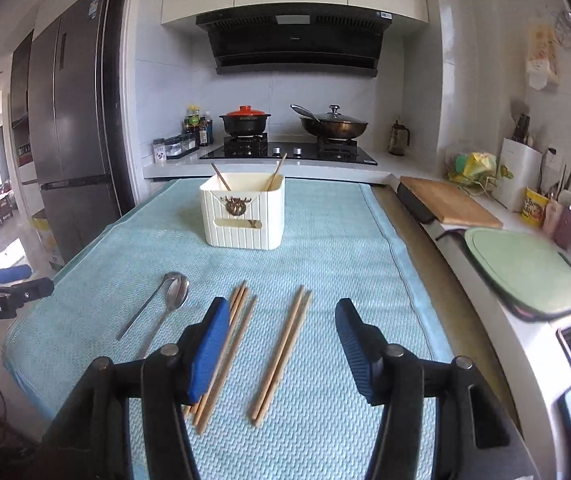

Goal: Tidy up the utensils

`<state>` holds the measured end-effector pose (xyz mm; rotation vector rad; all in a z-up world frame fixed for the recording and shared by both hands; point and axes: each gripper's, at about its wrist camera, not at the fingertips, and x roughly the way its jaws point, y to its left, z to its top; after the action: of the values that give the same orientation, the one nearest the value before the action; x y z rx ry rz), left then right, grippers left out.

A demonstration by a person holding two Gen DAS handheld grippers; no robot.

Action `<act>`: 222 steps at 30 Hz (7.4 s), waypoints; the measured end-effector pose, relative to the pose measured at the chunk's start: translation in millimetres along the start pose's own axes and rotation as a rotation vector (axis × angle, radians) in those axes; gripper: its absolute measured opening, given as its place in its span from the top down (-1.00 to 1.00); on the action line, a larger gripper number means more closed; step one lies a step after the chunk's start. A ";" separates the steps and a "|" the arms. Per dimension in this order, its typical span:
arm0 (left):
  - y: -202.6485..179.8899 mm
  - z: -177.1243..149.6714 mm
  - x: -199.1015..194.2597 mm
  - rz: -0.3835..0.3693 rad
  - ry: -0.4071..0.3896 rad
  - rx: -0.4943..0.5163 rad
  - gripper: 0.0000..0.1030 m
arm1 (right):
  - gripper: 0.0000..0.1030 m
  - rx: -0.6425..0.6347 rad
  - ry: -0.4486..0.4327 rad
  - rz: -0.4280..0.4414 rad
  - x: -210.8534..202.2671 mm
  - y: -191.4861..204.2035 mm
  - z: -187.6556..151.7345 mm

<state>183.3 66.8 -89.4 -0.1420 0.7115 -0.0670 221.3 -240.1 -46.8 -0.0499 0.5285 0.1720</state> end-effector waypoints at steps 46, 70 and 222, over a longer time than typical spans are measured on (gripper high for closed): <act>7.7 -38.6 -12.6 0.055 0.033 0.049 -0.97 | -0.16 0.033 0.058 -0.003 -9.5 10.9 -54.2; 29.4 -23.8 33.6 0.046 0.096 0.012 -0.97 | 0.41 0.177 0.290 0.046 68.5 -31.4 -36.4; -40.5 105.8 73.9 -0.256 0.202 0.279 0.59 | 0.89 -0.019 0.069 0.116 68.0 -26.0 128.5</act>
<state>307.9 30.0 -51.8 0.0426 0.8743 -0.4286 347.6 -243.7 29.8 -0.0435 0.5989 0.2894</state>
